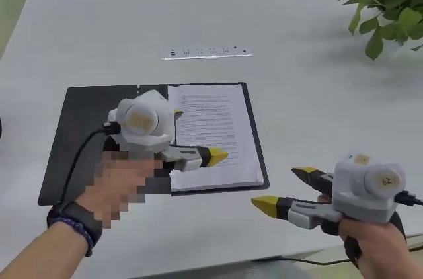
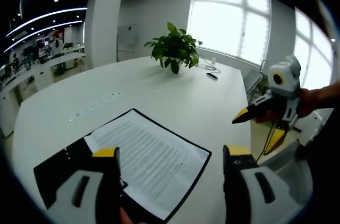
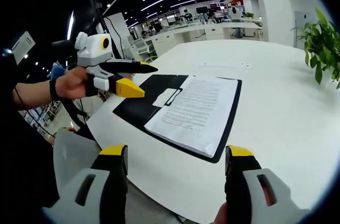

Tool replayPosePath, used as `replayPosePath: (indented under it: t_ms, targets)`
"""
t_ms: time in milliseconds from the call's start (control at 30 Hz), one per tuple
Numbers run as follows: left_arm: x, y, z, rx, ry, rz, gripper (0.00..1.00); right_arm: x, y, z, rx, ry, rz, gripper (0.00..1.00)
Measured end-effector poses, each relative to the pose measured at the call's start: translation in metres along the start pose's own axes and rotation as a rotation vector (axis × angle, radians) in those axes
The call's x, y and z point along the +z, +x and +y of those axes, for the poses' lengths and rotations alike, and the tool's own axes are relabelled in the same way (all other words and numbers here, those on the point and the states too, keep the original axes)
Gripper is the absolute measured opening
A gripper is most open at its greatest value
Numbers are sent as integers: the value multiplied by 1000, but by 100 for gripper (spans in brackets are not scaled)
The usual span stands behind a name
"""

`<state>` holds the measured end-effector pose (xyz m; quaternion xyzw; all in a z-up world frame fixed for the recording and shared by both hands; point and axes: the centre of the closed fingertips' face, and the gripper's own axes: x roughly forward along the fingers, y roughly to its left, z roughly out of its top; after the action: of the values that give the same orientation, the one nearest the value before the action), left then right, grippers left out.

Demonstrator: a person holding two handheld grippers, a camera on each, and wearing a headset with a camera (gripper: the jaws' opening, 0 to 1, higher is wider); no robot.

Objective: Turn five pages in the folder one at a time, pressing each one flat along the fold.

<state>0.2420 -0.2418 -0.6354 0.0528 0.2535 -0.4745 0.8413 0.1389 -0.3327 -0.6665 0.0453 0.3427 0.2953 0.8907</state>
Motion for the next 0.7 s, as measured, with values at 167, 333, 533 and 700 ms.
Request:
replayPosePath:
  t_ms: [167,333,533,700]
  targets:
    - [-2,23,-1,-14,2,19,80,-1,0,-4,2,7,4,74]
    - [-6,45,-10,-31,-3,42,80,-4,1,-9,5,16,8,73]
    - [-26,74,-23,-53,1,92,80,-6,2,-12,10,27,9,73]
    - [-48,91,-26,-53,4,147,81,-7,2,-16,12,33,9,72]
